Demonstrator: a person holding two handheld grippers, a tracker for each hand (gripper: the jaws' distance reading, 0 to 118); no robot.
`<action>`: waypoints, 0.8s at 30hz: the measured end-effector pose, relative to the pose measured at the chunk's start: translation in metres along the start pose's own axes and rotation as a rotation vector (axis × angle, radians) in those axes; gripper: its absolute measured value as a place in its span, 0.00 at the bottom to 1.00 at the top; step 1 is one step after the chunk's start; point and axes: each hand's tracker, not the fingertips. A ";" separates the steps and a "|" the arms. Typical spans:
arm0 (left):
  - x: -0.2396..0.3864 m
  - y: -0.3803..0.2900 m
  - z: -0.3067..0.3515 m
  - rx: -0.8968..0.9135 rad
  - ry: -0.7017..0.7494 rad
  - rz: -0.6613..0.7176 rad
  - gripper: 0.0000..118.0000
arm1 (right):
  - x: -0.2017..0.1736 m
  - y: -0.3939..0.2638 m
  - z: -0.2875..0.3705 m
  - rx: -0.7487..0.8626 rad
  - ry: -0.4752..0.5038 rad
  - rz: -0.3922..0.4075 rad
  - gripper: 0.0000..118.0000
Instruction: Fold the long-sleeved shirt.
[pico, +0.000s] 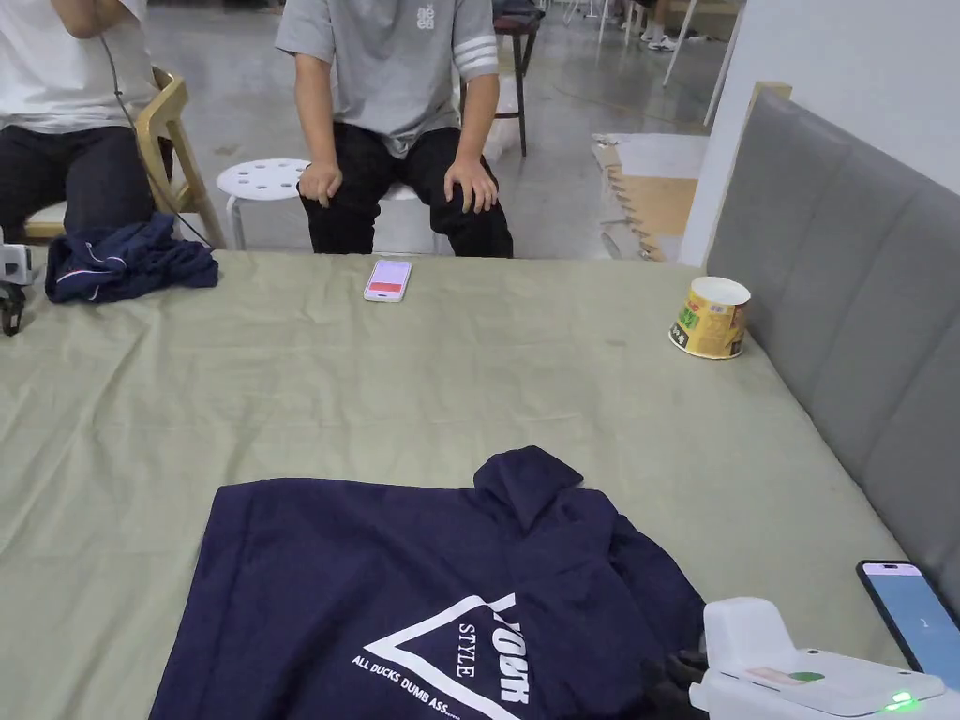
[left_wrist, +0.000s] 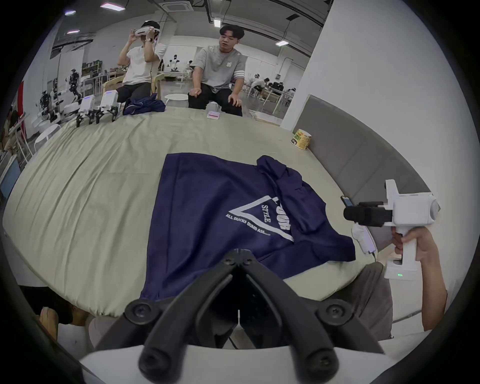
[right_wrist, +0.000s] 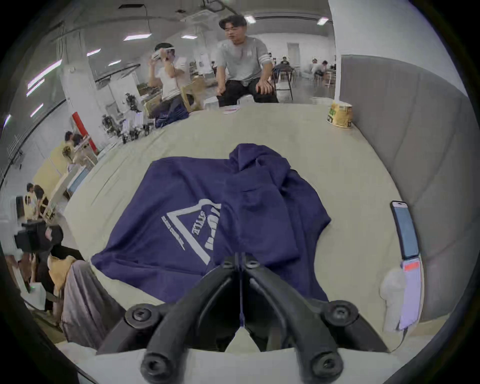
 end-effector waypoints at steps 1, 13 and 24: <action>-0.002 0.008 -0.005 0.000 -0.006 -0.002 0.03 | 0.003 0.000 -0.001 -0.004 -0.002 -0.001 0.00; -0.102 0.188 -0.223 -0.097 0.164 0.111 0.68 | 0.003 0.005 -0.026 -0.040 0.017 -0.038 0.00; -0.157 0.221 -0.371 -0.349 0.317 0.079 0.64 | 0.024 -0.008 -0.035 -0.121 -0.053 -0.067 0.00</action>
